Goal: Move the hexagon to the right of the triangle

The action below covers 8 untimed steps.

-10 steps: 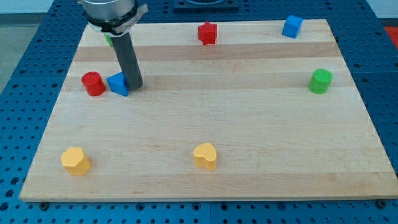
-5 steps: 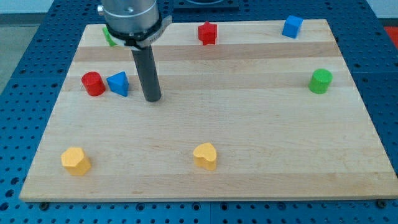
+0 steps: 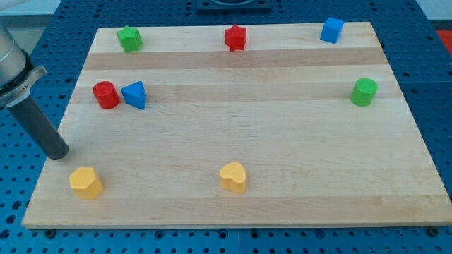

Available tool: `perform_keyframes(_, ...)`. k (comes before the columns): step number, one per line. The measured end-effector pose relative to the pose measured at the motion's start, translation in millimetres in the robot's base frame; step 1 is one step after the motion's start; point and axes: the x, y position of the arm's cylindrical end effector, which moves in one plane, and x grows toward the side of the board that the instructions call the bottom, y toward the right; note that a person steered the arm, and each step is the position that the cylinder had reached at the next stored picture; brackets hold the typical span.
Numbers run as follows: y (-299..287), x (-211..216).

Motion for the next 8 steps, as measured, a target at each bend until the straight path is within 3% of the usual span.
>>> perform_keyframes(2, -9, 7)
perform_keyframes(4, -11, 71)
perform_keyframes(8, 63, 64)
